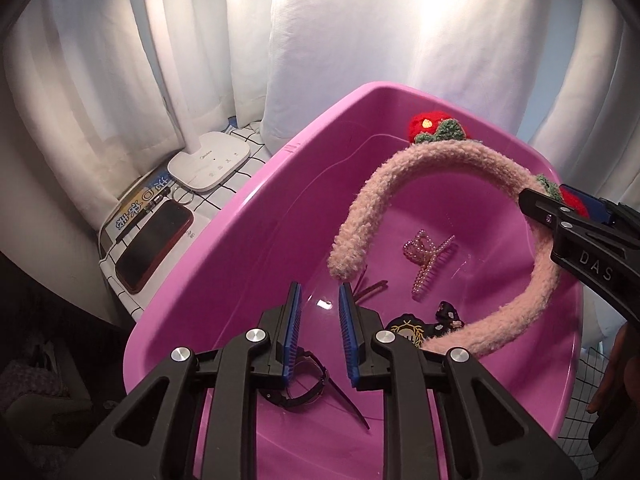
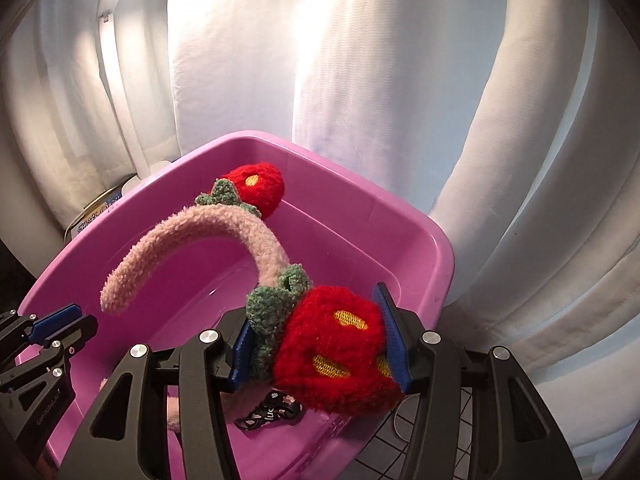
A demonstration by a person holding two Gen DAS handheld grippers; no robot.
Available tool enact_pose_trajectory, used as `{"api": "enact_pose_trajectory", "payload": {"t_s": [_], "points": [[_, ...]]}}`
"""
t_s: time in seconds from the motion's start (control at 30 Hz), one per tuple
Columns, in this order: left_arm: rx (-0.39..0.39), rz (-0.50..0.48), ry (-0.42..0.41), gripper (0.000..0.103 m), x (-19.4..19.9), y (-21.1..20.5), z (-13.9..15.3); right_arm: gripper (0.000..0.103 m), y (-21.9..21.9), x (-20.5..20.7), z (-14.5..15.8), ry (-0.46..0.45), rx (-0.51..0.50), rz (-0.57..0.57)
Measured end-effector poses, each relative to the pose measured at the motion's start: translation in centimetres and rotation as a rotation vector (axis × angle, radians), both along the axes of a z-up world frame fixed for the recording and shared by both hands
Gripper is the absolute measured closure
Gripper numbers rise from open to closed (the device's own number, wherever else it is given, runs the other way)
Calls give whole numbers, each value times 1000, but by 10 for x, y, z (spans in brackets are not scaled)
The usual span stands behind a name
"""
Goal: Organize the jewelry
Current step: 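Open both grippers to drop the headband and hairpins into the tub, then move both tools back over the table toward the sloth and bangle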
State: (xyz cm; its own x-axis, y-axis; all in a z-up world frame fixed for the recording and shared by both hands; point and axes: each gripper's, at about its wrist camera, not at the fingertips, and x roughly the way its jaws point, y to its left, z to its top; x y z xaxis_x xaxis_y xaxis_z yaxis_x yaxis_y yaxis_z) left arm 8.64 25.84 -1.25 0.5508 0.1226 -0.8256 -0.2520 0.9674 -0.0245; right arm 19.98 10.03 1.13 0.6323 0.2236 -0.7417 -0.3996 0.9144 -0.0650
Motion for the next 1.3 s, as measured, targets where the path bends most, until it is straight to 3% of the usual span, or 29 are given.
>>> {"api": "enact_pose_trajectory", "payload": {"t_s": [0.03, 0.1, 0.2, 0.63, 1.3], "points": [[-3, 4, 3, 73, 0, 0, 0, 47, 2, 0, 0, 6, 2, 2], [-6, 16, -2, 49, -2, 3, 0, 47, 4, 0, 1, 15, -13, -3], [-4, 24, -15, 39, -5, 5, 2, 45, 7, -1, 2, 12, -22, -9], [-31, 28, -42, 31, -20, 2, 10, 45, -15, -23, 22, -3, 60, -23], [-64, -97, -143, 17, -40, -77, 54, 43, -109, -83, 37, -67, 91, -157]]}}
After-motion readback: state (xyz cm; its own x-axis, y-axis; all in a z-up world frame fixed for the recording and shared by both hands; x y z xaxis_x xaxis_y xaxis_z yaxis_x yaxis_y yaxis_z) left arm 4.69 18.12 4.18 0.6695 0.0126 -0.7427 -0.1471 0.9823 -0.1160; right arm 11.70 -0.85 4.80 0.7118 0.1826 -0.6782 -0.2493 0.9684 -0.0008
